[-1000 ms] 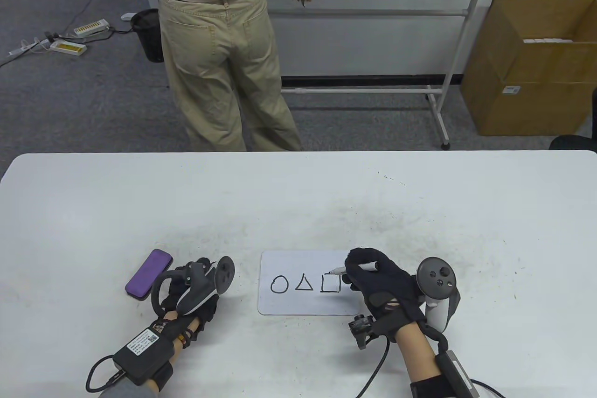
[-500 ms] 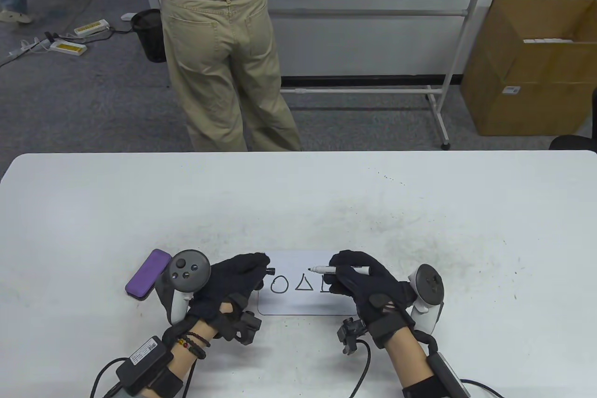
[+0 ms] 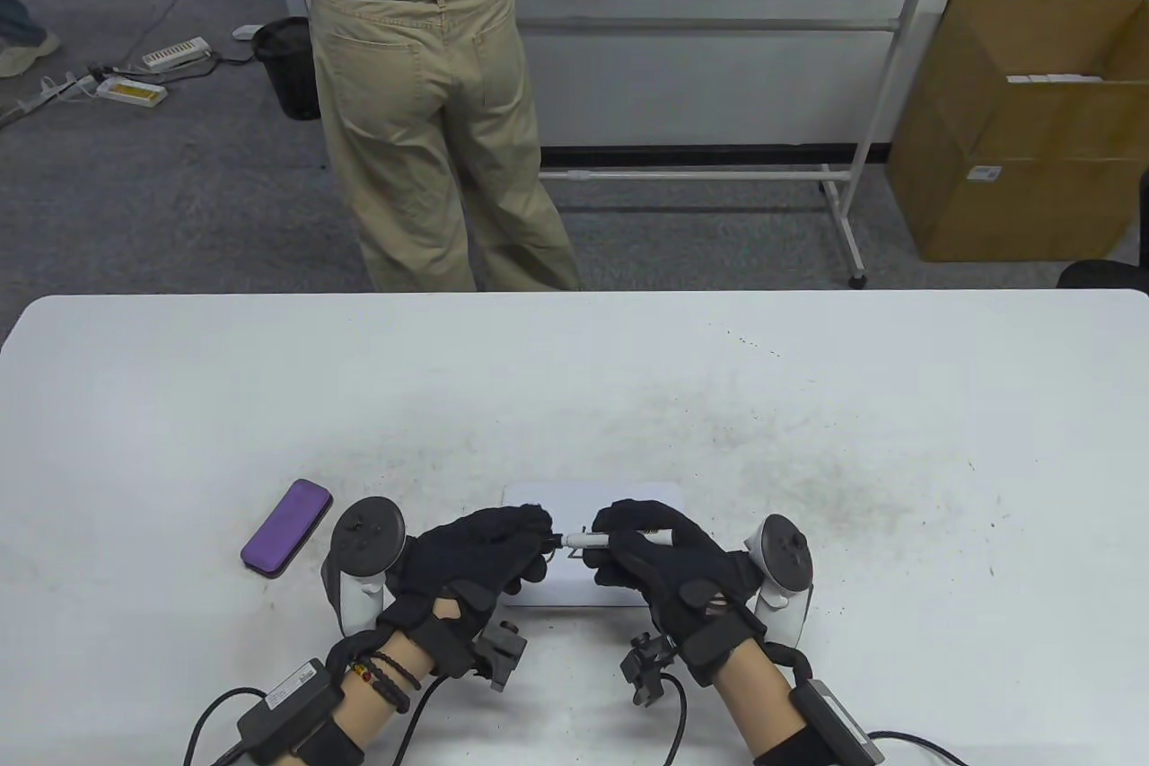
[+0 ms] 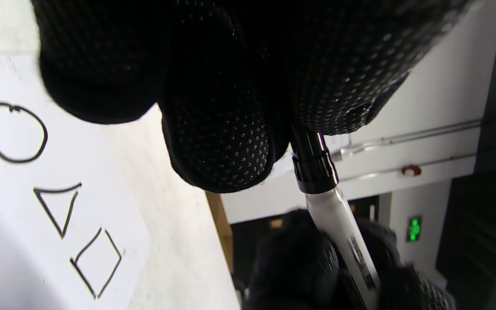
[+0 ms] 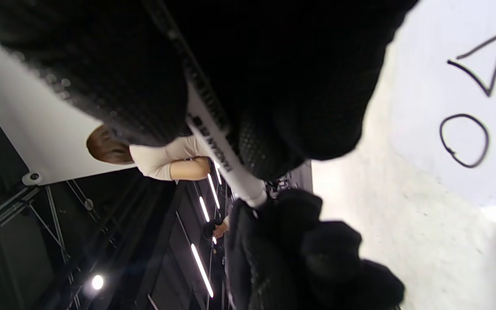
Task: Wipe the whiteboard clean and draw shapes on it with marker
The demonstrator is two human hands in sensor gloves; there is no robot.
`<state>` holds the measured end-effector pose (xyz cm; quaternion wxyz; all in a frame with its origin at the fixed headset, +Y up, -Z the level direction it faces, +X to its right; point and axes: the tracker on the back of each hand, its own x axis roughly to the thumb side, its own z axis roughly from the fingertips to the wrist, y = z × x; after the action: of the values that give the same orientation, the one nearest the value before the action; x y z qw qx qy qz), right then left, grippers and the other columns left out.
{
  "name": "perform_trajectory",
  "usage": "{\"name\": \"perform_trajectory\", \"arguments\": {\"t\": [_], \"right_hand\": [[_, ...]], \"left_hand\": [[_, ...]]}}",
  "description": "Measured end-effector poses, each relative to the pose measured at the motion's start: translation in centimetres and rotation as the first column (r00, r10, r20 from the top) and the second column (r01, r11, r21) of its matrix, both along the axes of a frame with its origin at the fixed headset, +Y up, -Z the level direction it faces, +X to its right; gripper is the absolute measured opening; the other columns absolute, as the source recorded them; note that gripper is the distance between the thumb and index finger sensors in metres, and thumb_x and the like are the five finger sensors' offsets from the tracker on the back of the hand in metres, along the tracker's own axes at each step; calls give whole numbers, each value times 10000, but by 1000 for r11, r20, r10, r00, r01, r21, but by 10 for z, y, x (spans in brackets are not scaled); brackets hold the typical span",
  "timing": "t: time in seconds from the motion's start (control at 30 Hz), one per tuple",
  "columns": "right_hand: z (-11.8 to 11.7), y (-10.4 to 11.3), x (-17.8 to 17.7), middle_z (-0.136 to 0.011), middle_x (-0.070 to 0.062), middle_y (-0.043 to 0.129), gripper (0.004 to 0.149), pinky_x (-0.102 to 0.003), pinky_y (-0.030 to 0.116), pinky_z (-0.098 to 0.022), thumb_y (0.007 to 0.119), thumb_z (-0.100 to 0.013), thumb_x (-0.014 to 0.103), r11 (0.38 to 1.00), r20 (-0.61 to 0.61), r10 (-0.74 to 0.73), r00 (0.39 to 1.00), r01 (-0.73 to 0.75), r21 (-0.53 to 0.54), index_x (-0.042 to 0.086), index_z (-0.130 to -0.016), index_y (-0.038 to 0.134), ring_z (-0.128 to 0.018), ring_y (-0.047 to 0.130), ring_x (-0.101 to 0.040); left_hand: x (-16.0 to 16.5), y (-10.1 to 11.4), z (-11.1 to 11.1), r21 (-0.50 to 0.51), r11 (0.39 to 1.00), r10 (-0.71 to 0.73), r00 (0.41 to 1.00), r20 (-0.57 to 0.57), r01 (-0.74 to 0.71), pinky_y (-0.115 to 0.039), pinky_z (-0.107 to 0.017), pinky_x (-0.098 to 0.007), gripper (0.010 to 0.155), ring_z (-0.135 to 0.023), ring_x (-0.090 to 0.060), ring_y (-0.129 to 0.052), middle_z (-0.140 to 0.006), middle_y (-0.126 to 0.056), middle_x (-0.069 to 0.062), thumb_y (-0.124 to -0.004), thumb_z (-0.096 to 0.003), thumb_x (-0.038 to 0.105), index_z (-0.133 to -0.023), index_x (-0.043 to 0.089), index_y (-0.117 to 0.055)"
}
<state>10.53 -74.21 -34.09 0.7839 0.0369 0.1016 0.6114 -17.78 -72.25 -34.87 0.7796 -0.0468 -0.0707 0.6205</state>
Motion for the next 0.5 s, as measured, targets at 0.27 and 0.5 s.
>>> {"name": "perform_trajectory", "arguments": {"t": [0.27, 0.5], "right_hand": [[-1, -2, -4, -735, -68, 999, 407, -295, 1038, -350, 976, -311, 353, 999, -23, -38, 999, 37, -39, 299, -714, 958, -539, 1181, -236], [4, 5, -10, -756, -65, 980, 411, -293, 1016, -365, 973, -329, 362, 998, -15, -32, 999, 31, -47, 288, -733, 942, -546, 1160, -241]], "left_hand": [[2, 9, 2, 131, 991, -9, 1000, 26, 6, -1003, -277, -312, 382, -352, -130, -1154, -607, -1094, -63, -929, -317, 325, -687, 244, -974], [1, 13, -2, 182, 982, -65, 995, 75, 50, -984, -300, -319, 387, -375, -130, -1139, -624, -1084, -43, -899, -337, 336, -714, 261, -947]]}}
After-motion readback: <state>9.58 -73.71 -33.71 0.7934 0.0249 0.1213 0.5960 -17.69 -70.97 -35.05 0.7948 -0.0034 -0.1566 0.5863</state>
